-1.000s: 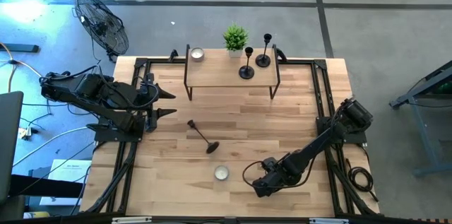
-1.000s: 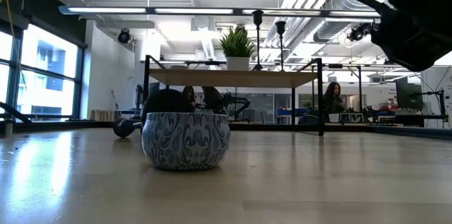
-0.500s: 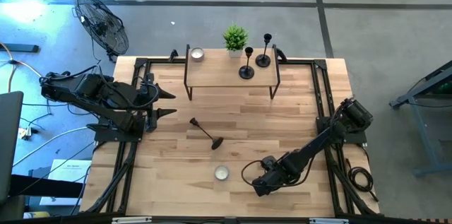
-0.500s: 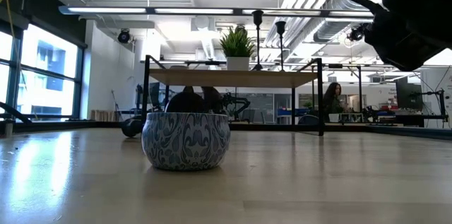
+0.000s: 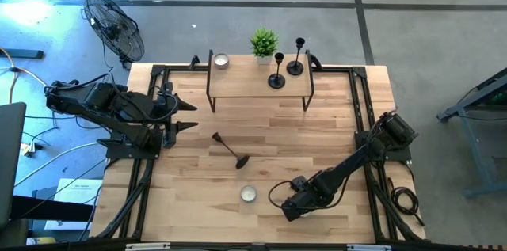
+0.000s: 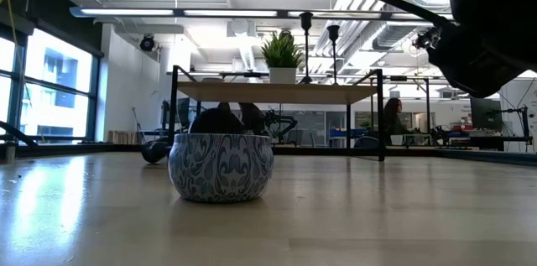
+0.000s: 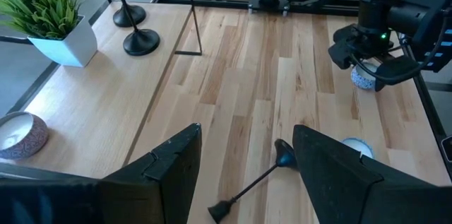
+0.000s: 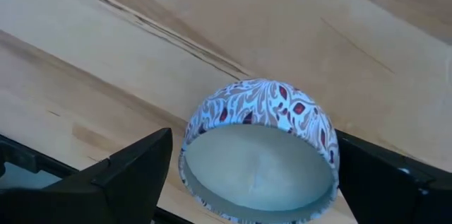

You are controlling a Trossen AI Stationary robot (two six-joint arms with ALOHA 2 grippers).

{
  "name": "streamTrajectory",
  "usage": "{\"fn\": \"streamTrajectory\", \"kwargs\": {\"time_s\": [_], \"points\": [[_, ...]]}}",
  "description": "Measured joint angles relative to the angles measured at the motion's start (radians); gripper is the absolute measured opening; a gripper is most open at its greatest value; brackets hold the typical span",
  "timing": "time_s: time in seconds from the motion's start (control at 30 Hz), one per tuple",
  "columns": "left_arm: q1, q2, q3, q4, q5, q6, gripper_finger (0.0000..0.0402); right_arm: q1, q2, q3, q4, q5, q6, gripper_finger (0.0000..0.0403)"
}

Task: Pick & Place candle stick holders
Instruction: Put the white red scented candle on the shelf

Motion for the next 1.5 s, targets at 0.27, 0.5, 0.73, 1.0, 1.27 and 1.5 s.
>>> {"fn": "streamTrajectory", "kwargs": {"time_s": [0.27, 0.5, 0.73, 1.0, 1.27, 1.5], "points": [[0.0, 0.0, 0.0, 0.0, 0.0, 0.0, 0.0218, 0.004, 0.001, -0.001, -0.016, 0.024, -0.005, 0.0297], [0.0, 0.0, 0.0, 0.0, 0.0, 0.0, 0.0218, 0.004, 0.001, -0.001, -0.022, 0.046, -0.017, 0.0288], [0.0, 0.0, 0.0, 0.0, 0.0, 0.0, 0.0218, 0.005, -0.024, -0.005, -0.026, 0.149, -0.024, 0.0288], [0.0, 0.0, 0.0, 0.0, 0.0, 0.0, 0.0218, 0.004, -0.134, -0.005, -0.029, 0.295, -0.03, 0.0288], [0.0, 0.0, 0.0, 0.0, 0.0, 0.0, 0.0218, -0.004, -0.296, -0.005, -0.017, 0.531, -0.105, 0.0288], [0.0, 0.0, 0.0, 0.0, 0.0, 0.0, 0.0218, -0.038, -0.432, -0.003, 0.092, 0.767, -0.316, 0.0288]]}}
